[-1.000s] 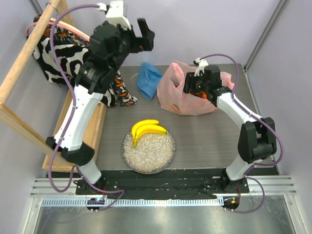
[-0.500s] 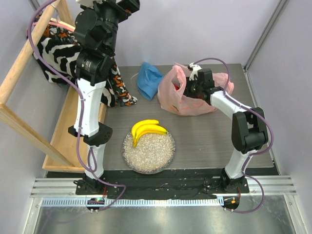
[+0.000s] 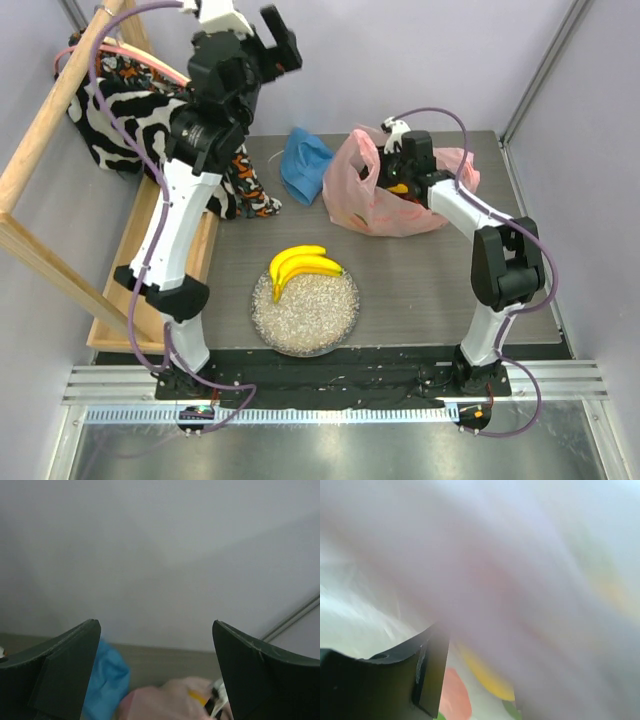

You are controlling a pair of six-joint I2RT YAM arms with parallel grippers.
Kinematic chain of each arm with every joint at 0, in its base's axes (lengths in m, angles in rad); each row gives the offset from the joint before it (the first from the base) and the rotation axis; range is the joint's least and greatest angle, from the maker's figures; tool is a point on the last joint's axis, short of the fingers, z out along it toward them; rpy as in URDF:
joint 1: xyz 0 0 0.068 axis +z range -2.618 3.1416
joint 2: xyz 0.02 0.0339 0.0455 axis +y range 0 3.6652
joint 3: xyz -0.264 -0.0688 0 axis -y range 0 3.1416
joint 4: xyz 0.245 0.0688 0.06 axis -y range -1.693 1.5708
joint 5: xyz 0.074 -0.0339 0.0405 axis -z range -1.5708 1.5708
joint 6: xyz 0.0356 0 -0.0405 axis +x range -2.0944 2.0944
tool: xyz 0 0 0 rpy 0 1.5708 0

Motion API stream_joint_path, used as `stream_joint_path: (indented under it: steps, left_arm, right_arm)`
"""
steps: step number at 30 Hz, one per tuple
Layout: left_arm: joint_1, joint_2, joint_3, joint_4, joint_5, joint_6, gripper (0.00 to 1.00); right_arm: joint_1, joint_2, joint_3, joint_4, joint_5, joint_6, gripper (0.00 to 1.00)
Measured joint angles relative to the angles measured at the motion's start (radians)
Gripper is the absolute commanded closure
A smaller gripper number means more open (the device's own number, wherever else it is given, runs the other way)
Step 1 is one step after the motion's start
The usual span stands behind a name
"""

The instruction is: Take the fake fruits out of the plastic bag

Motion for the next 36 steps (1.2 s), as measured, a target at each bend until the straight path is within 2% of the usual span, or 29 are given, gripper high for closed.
stream_joint_path:
  steps: [2, 6, 10, 15, 17, 20, 25, 27, 32, 36]
  left_arm:
    - [0.003, -0.08, -0.21, -0.013, -0.006, 0.03, 0.0]
    - [0.026, -0.178, -0.544, -0.073, 0.116, 0.105, 0.0]
    - [0.031, -0.188, -0.698, -0.137, 0.212, 0.143, 0.0]
    - [0.031, -0.213, -0.729, -0.156, 0.262, 0.187, 0.0]
    - [0.031, -0.233, -0.729, -0.152, 0.268, 0.196, 0.0]
    - [0.031, -0.28, -0.754, -0.14, 0.292, 0.211, 0.0]
    - [0.031, -0.332, -0.853, -0.134, 0.39, 0.204, 0.0]
    - [0.031, -0.331, -0.888, -0.137, 0.435, 0.206, 0.0]
    - [0.031, -0.291, -0.908, -0.186, 0.509, 0.21, 0.0]
    - [0.031, -0.282, -0.907, -0.19, 0.529, 0.208, 0.0]
  right_arm:
    - [0.008, 0.015, 0.041, -0.002, 0.009, -0.007, 0.46]
    - [0.049, 0.003, 0.056, -0.003, 0.031, -0.055, 0.46]
    - [0.158, -0.06, -0.067, -0.012, 0.039, -0.1, 0.43]
    - [0.366, -0.147, -0.254, -0.064, 0.063, -0.239, 0.4]
    - [0.406, -0.164, -0.283, -0.085, 0.08, -0.271, 0.4]
    - [0.35, -0.175, -0.28, -0.102, 0.118, -0.299, 0.39]
    - [0.137, -0.181, -0.215, -0.107, 0.201, -0.351, 0.4]
    - [0.089, -0.184, -0.204, -0.102, 0.225, -0.381, 0.42]
    - [0.093, -0.189, -0.215, -0.108, 0.234, -0.488, 0.47]
    - [0.096, -0.189, -0.226, -0.119, 0.253, -0.488, 0.51]
